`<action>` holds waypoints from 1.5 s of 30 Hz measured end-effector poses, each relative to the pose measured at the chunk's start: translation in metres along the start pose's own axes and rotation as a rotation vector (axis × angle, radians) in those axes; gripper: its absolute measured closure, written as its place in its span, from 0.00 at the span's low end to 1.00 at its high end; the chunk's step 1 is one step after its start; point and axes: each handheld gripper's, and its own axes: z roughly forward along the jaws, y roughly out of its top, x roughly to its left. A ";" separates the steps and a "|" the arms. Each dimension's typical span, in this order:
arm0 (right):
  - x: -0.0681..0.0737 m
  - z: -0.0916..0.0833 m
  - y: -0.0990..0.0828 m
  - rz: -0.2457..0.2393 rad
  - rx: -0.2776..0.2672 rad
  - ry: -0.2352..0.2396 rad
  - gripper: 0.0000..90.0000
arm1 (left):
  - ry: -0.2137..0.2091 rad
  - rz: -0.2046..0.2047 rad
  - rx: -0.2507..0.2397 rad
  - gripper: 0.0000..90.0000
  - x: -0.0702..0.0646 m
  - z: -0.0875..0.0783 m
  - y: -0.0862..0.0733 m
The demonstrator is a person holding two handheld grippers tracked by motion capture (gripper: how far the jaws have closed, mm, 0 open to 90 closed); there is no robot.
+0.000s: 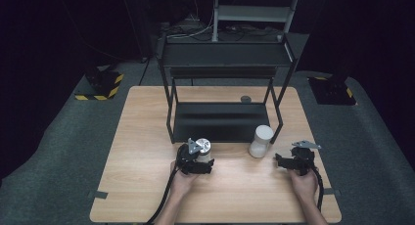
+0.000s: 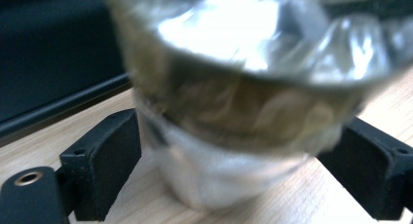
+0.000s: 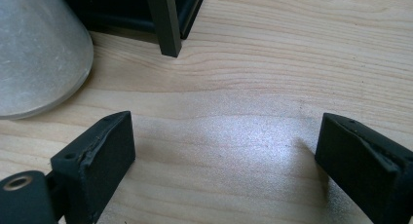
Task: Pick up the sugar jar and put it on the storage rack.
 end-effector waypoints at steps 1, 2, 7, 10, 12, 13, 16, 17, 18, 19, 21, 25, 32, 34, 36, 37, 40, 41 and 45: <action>0.000 0.000 0.000 0.000 0.000 0.000 0.07 | 0.000 0.000 0.000 0.13 0.000 0.000 0.000; 0.000 0.000 0.000 0.000 0.000 0.000 0.07 | 0.003 0.001 -0.005 0.13 -0.002 0.002 0.001; 0.000 0.000 0.000 0.000 0.000 0.000 0.07 | 0.012 -0.007 -0.019 0.16 -0.004 0.006 0.001; 0.000 0.000 0.000 0.000 0.000 0.000 0.07 | 0.030 -0.009 -0.036 0.20 -0.007 0.007 0.000; 0.000 0.000 0.000 0.000 0.000 0.000 0.07 | 0.035 -0.010 -0.042 0.21 -0.008 0.007 -0.001; 0.000 0.000 0.000 0.001 0.000 0.000 0.07 | 0.037 -0.011 -0.045 0.24 -0.008 0.007 -0.001; 0.000 0.000 0.000 0.000 0.000 0.000 0.07 | 0.046 -0.010 -0.056 0.27 -0.010 0.008 -0.003; 0.000 0.000 0.000 0.000 0.000 0.000 0.07 | 0.051 -0.007 -0.057 0.28 -0.011 0.008 -0.003; 0.000 0.000 0.000 0.001 0.000 0.000 0.07 | 0.058 -0.003 -0.058 0.28 -0.012 0.009 -0.003; 0.000 0.000 0.000 0.001 0.000 0.000 0.07 | 0.058 -0.003 -0.058 0.30 -0.012 0.009 -0.003; 0.000 0.000 0.000 0.000 0.000 0.000 0.07 | 0.062 -0.004 -0.064 0.31 -0.012 0.009 -0.005; 0.000 0.000 0.000 -0.001 0.000 0.000 0.07 | 0.070 -0.002 -0.077 0.32 -0.013 0.010 -0.008; 0.000 0.000 0.000 -0.001 0.000 0.000 0.07 | 0.076 0.010 -0.080 0.33 -0.014 0.010 -0.009; 0.000 0.000 0.000 -0.001 0.000 0.000 0.07 | 0.080 0.012 -0.078 0.33 -0.015 0.010 -0.008; 0.000 0.000 0.000 -0.001 0.000 0.000 0.07 | 0.096 0.024 -0.077 0.34 -0.019 0.009 -0.008; 0.000 0.000 0.000 -0.001 0.000 0.000 0.07 | 0.096 0.024 -0.077 0.34 -0.019 0.009 -0.008; 0.000 0.000 0.000 -0.001 0.000 0.000 0.07 | 0.097 0.024 -0.083 0.34 -0.019 0.009 -0.010; 0.000 0.000 0.000 -0.003 -0.001 0.000 0.07 | 0.095 0.025 -0.079 0.34 -0.019 0.009 -0.008; 0.000 0.000 0.000 -0.001 0.000 0.000 0.07 | 0.089 0.026 -0.066 0.34 -0.018 0.008 -0.005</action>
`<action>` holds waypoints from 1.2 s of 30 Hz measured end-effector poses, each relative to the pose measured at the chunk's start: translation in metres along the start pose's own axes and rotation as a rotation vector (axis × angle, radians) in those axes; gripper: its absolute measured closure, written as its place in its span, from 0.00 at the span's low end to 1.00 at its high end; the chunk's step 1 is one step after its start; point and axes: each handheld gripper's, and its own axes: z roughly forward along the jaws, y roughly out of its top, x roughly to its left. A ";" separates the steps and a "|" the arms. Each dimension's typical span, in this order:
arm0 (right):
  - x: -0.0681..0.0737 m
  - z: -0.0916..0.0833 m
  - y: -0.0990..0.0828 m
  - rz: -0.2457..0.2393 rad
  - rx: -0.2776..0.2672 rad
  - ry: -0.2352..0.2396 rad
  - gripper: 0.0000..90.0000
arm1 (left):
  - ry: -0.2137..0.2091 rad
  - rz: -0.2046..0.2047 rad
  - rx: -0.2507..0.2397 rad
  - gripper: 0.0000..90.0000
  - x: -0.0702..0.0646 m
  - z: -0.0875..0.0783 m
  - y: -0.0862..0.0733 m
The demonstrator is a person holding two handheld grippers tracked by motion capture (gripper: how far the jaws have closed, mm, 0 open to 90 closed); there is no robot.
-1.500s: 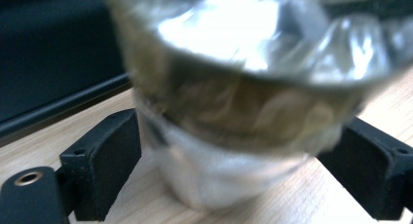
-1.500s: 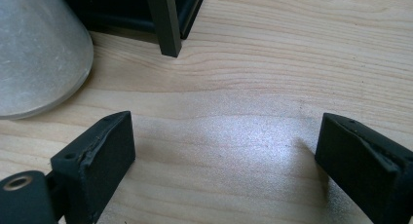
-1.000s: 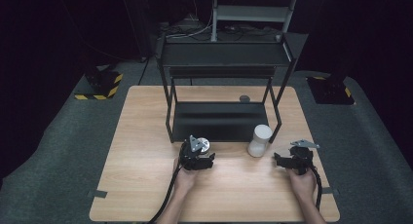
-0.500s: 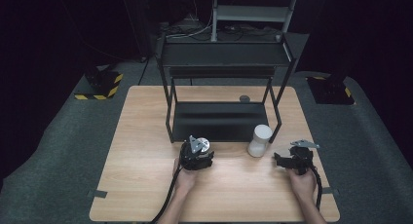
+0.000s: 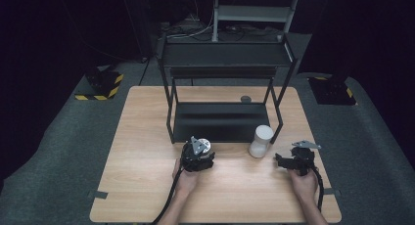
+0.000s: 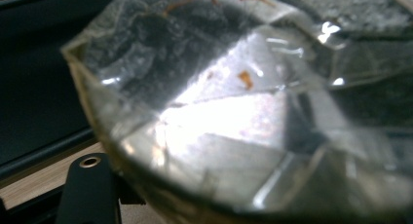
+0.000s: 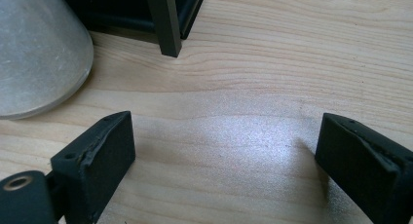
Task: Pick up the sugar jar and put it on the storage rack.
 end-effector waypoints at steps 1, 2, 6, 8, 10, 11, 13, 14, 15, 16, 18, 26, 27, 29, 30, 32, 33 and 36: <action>0.000 0.000 0.000 0.000 0.000 0.000 0.07 | -0.005 0.004 0.004 0.34 0.001 -0.001 0.001; 0.000 0.000 0.000 0.000 0.000 0.000 0.07 | -0.008 0.010 0.007 0.34 0.001 -0.001 0.002; 0.000 0.000 0.000 -0.003 -0.001 0.000 0.07 | -0.010 0.023 -0.005 0.34 0.002 -0.007 0.008; 0.000 0.000 0.000 -0.001 0.000 0.000 0.07 | -0.024 0.020 -0.009 0.34 0.004 -0.011 0.012; 0.000 0.000 0.000 -0.003 -0.001 0.000 0.07 | -0.028 0.031 -0.007 0.34 0.005 -0.014 0.017; 0.000 0.000 0.000 -0.001 0.000 0.000 0.07 | -0.030 0.038 -0.007 0.34 0.005 -0.016 0.019; 0.000 0.000 0.000 -0.001 -0.001 0.000 0.07 | -0.038 0.043 -0.003 0.34 0.006 -0.019 0.024; 0.000 0.000 0.000 -0.003 -0.001 0.000 0.07 | -0.040 0.045 -0.002 0.34 0.007 -0.020 0.026; 0.000 0.000 0.000 -0.001 0.000 0.000 0.07 | -0.050 0.048 0.004 0.34 0.009 -0.023 0.030; 0.000 0.000 0.000 -0.001 0.000 0.000 0.07 | -0.055 0.050 0.009 0.34 0.010 -0.024 0.031; 0.000 0.000 0.000 -0.001 0.000 0.000 0.07 | -0.067 0.054 0.021 0.34 0.013 -0.025 0.036; 0.000 0.000 0.000 -0.001 -0.001 0.000 0.07 | -0.099 0.042 0.037 0.34 0.025 -0.041 0.056; 0.000 0.000 0.000 -0.001 0.000 0.000 0.07 | -0.100 0.040 0.038 0.34 0.026 -0.043 0.058; 0.000 0.000 0.000 -0.001 0.000 0.000 0.07 | -0.103 0.041 0.040 0.34 0.028 -0.046 0.064; 0.000 0.000 0.000 -0.001 0.000 0.001 0.07 | -0.106 0.038 0.041 0.34 0.029 -0.047 0.066; 0.000 0.000 0.000 -0.001 -0.001 0.000 0.07 | -0.114 0.038 0.046 0.34 0.031 -0.051 0.072; 0.000 0.000 0.000 -0.001 0.000 0.000 0.07 | -0.121 0.038 0.046 0.34 0.033 -0.053 0.076; 0.000 0.000 0.000 -0.001 0.000 0.000 0.07 | -0.122 0.043 0.052 0.34 0.034 -0.057 0.084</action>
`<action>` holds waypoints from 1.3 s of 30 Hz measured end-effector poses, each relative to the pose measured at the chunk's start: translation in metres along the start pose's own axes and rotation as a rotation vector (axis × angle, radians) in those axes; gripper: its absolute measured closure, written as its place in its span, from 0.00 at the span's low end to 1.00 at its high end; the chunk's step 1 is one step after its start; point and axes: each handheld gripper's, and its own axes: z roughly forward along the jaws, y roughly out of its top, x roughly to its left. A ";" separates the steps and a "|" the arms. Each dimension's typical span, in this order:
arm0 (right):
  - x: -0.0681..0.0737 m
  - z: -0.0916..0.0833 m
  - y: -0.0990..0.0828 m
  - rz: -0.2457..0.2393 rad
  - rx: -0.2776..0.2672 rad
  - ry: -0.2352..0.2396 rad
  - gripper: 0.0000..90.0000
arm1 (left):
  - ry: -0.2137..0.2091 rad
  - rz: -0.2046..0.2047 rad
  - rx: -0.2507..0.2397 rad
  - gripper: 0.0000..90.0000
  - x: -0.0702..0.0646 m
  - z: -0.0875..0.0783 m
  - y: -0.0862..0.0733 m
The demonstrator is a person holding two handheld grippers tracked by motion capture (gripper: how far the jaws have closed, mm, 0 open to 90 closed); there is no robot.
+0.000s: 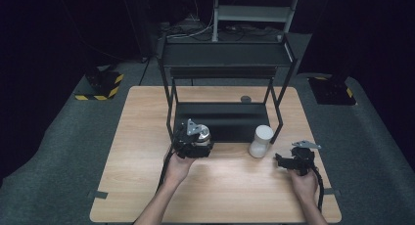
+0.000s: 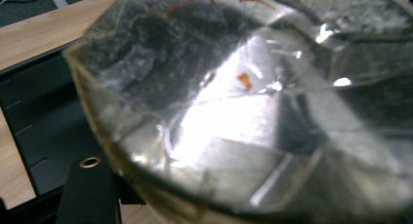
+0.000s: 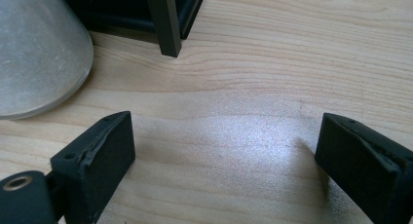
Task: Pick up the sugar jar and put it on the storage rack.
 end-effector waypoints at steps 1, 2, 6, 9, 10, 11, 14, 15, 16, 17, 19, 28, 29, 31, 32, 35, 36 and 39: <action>0.000 0.000 0.000 0.000 0.000 0.000 0.07 | 0.003 0.007 0.001 0.34 0.000 -0.001 0.003; 0.000 0.000 0.000 0.000 0.000 0.000 0.07 | 0.005 0.006 0.001 0.34 0.000 -0.003 0.006; 0.000 0.000 0.000 0.000 0.000 0.000 0.07 | 0.004 0.008 0.000 0.34 0.003 -0.008 0.016; 0.000 0.000 0.000 -0.001 0.000 0.000 0.07 | 0.006 0.004 0.002 0.34 0.004 -0.011 0.025; 0.000 0.000 0.000 0.000 0.000 0.000 0.07 | 0.006 0.005 0.002 0.34 0.004 -0.012 0.029; 0.000 0.000 0.000 -0.001 0.000 0.000 0.07 | 0.006 0.006 0.000 0.34 0.004 -0.013 0.031; 0.000 0.000 0.000 -0.001 0.000 0.000 0.07 | 0.006 0.024 0.007 0.34 0.003 -0.017 0.046; 0.000 0.000 0.000 -0.001 0.000 0.000 0.07 | 0.006 0.028 0.008 0.34 0.002 -0.019 0.050; 0.000 0.000 0.000 -0.001 0.000 0.000 0.07 | 0.007 0.031 0.007 0.34 0.002 -0.020 0.054; 0.000 0.000 0.000 0.000 0.000 0.000 0.07 | 0.004 0.033 0.005 0.34 0.002 -0.022 0.059; 0.000 0.000 0.000 0.000 0.000 0.000 0.07 | 0.004 0.039 -0.002 0.34 0.002 -0.026 0.067; 0.000 0.000 0.000 0.001 0.000 -0.001 0.07 | -0.007 0.018 -0.034 0.34 0.004 -0.041 0.091; 0.000 0.000 0.000 0.001 0.000 -0.001 0.07 | -0.004 0.017 -0.032 0.34 0.004 -0.043 0.095; 0.000 0.000 0.000 0.002 0.001 -0.001 0.07 | 0.000 0.014 -0.030 0.34 0.004 -0.046 0.103; 0.000 0.000 0.000 0.002 0.001 -0.001 0.07 | 0.000 0.014 -0.030 0.34 0.004 -0.046 0.103; 0.000 0.000 0.000 0.005 0.002 -0.001 0.06 | 0.011 0.016 -0.038 0.34 0.003 -0.053 0.116; 0.000 0.000 0.000 0.005 0.002 -0.001 0.06 | 0.011 0.016 -0.038 0.34 0.003 -0.053 0.116; 0.000 0.001 0.001 0.005 0.005 -0.006 0.05 | 0.017 0.031 -0.039 0.34 0.000 -0.060 0.131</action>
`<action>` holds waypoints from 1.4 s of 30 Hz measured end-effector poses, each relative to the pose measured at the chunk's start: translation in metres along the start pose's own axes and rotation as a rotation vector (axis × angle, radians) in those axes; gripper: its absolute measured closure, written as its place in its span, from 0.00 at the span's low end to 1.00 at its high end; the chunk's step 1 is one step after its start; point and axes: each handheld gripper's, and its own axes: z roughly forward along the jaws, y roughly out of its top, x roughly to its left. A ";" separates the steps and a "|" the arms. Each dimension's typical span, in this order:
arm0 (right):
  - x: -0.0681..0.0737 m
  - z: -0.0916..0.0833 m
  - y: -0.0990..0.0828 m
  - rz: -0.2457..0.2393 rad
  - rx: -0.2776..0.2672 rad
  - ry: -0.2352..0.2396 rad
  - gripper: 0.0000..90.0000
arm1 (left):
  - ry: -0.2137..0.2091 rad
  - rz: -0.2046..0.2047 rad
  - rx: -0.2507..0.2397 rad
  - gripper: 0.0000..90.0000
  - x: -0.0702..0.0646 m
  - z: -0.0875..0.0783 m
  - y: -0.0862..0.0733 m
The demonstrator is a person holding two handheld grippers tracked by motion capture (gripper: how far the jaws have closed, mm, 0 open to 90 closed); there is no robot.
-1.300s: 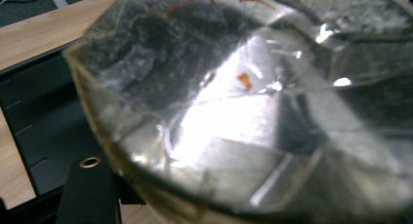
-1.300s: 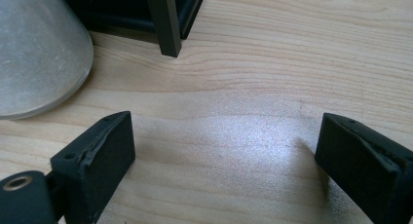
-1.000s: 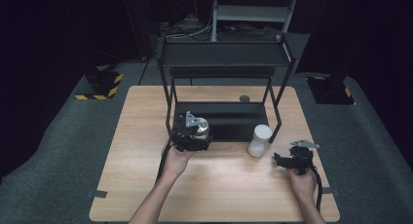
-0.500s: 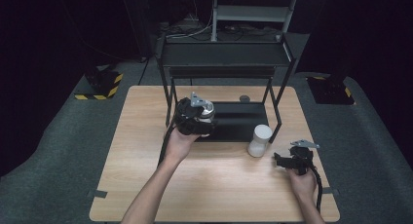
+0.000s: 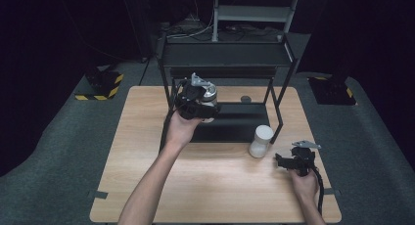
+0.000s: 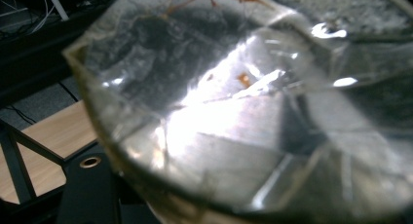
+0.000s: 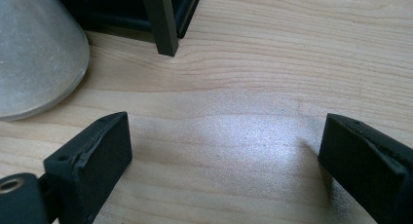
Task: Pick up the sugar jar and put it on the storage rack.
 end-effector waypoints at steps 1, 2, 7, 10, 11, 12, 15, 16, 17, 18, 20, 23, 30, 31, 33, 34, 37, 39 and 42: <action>0.000 0.000 0.000 0.000 0.000 0.000 0.05 | 0.000 0.000 0.000 0.34 0.000 0.000 0.000; 0.000 0.000 0.000 0.000 0.000 0.000 0.05 | 0.002 0.006 0.000 0.34 -0.001 -0.001 0.004; 0.000 0.000 0.000 0.000 0.001 0.001 0.04 | 0.004 0.022 -0.007 0.34 -0.002 -0.005 0.019; 0.000 0.000 0.001 0.001 0.004 0.003 0.04 | 0.010 0.017 -0.015 0.34 -0.002 -0.007 0.031; 0.000 0.000 0.001 0.001 0.004 0.003 0.04 | 0.014 0.019 -0.015 0.34 -0.002 -0.007 0.035; 0.000 0.000 0.001 0.001 0.004 0.003 0.04 | 0.017 0.019 -0.015 0.34 -0.002 -0.007 0.038; 0.000 0.000 0.001 0.002 0.004 0.003 0.04 | 0.012 0.012 -0.017 0.34 0.000 -0.008 0.046; 0.000 0.000 0.001 0.002 0.004 0.003 0.04 | 0.011 0.012 -0.016 0.34 0.001 -0.008 0.049; 0.000 0.000 0.001 0.002 0.004 0.003 0.04 | 0.010 0.012 -0.017 0.34 0.001 -0.009 0.052; 0.000 0.000 0.001 0.002 0.004 0.003 0.04 | 0.009 0.014 -0.018 0.34 0.002 -0.009 0.056; 0.000 0.000 0.001 0.002 0.004 0.003 0.04 | 0.011 0.014 -0.019 0.34 0.002 -0.010 0.060; 0.000 0.000 0.001 0.002 0.004 0.003 0.04 | 0.015 0.012 -0.025 0.34 0.003 -0.013 0.072; 0.000 0.000 0.001 0.002 0.004 0.004 0.04 | 0.033 -0.013 -0.036 0.34 0.006 -0.019 0.096; 0.000 0.000 0.001 0.001 0.004 0.003 0.04 | 0.035 -0.015 -0.036 0.34 0.006 -0.019 0.098; 0.000 0.000 0.001 0.002 0.005 0.003 0.04 | 0.041 -0.018 -0.033 0.34 0.007 -0.018 0.102; 0.000 0.000 0.001 0.002 0.004 0.003 0.04 | 0.064 -0.026 -0.030 0.34 0.007 -0.017 0.109; 0.000 0.000 0.001 0.001 0.005 0.003 0.04 | 0.076 -0.034 -0.032 0.34 0.009 -0.015 0.112; 0.000 0.000 0.001 0.001 0.005 0.003 0.04 | 0.109 -0.047 -0.039 0.34 0.009 -0.010 0.114; 0.000 0.000 0.001 0.000 0.005 0.003 0.04 | 0.191 -0.080 -0.048 0.34 0.006 0.000 0.117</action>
